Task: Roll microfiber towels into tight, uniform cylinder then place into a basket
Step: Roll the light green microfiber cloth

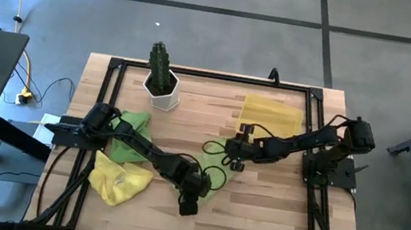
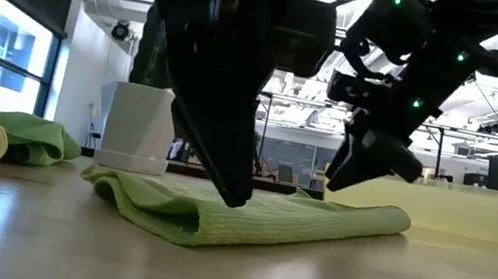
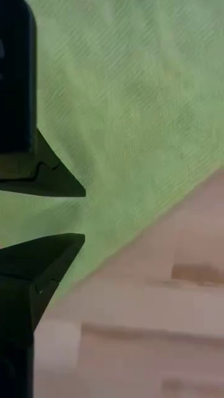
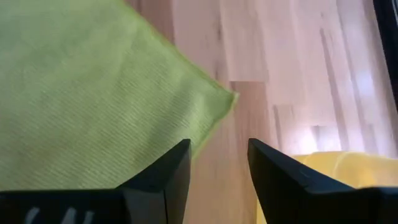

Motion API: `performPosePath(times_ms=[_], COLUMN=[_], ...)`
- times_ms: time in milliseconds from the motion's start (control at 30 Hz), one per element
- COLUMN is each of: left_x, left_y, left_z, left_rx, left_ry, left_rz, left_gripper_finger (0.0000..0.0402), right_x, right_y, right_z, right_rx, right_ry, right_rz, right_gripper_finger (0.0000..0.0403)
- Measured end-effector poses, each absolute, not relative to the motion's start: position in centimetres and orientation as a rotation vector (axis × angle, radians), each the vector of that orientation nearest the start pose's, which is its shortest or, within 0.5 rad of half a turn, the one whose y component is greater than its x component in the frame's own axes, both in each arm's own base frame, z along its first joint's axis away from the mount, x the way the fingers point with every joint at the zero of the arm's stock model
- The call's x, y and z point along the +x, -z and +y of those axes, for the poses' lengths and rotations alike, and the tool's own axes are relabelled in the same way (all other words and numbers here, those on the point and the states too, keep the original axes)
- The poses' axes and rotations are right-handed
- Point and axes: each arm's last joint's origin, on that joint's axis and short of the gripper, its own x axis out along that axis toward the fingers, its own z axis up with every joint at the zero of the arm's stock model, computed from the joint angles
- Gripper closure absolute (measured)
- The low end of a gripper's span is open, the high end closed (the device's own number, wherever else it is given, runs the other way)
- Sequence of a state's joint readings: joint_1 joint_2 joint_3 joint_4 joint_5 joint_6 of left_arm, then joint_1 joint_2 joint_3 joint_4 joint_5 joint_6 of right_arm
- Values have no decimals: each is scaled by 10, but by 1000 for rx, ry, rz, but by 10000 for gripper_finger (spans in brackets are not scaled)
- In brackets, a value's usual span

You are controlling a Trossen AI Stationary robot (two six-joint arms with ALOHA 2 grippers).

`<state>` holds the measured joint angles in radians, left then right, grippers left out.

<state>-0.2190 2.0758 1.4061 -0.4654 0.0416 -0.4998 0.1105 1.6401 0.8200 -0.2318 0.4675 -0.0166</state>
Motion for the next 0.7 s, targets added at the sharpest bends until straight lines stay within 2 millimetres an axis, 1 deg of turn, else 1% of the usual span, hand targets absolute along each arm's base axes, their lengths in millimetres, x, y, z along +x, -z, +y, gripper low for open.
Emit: performPosePath(times_ms=[67,133,200,267,367,433,567,667,700], left_x=[406,403,400,394,388,386,378,372,373], left_y=[-142,-150,-157,-162,-170,-171,-159,-150,-147], left_z=[-86,-80,-75,-72,-69,-69,-70,-75,-77], left_rx=[-337,-332,-317,-297,-264,-246,-231,-251,-267], left_ry=[-80,-94,-106,-111,-109,-124,-145,-171,-171], left_rz=[1179,1192,1198,1230,1258,1266,1320,1358,1353], left_gripper_finger=[307,307,307,307,307,307,307,307,307], right_x=[293,291,290,289,288,287,286,287,288], right_y=[-151,-153,-152,-151,-145,-142,-133,-126,-125], right_z=[20,24,31,40,54,60,66,64,62], right_rx=[-209,-66,55,110,120,103,30,-14,-29], right_ry=[311,278,242,220,230,243,272,275,272], right_rz=[1006,1014,1023,1029,1040,1035,1060,1085,1087], right_gripper_finger=[250,250,250,250,250,250,250,250,250])
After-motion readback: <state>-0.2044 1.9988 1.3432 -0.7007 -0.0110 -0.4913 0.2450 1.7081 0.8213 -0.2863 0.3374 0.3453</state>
